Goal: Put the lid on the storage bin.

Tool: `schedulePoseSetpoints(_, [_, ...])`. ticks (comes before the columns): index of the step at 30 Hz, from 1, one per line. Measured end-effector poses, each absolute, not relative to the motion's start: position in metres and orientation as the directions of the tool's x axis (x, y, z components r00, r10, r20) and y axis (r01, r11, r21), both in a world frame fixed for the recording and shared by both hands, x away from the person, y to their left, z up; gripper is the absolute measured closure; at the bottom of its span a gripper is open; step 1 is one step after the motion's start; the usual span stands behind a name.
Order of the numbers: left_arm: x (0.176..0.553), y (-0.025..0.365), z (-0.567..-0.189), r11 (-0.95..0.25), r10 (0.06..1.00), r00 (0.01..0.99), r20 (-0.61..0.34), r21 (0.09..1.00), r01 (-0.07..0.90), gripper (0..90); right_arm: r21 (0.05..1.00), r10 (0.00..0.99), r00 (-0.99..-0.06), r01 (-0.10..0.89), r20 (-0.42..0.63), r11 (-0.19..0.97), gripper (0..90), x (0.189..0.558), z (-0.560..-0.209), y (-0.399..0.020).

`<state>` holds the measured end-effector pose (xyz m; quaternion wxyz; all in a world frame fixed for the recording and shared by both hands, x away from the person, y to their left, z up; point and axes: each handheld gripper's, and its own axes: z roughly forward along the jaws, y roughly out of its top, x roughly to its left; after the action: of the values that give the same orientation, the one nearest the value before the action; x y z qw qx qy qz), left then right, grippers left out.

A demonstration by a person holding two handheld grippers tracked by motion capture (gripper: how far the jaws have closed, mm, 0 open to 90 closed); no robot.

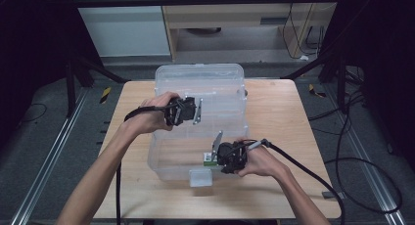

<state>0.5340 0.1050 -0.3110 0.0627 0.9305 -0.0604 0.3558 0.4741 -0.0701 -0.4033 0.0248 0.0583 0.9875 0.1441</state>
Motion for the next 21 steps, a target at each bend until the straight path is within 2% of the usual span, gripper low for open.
schedulePoseSetpoints(21, [0.508, 0.107, -0.313, -0.982, -0.06, 0.717, 0.694, 0.089, -0.168, 78.9, 0.312, 0.149, -0.988, 0.13, -0.038, 0.941, 82.9, 0.472, -0.405, -0.073])
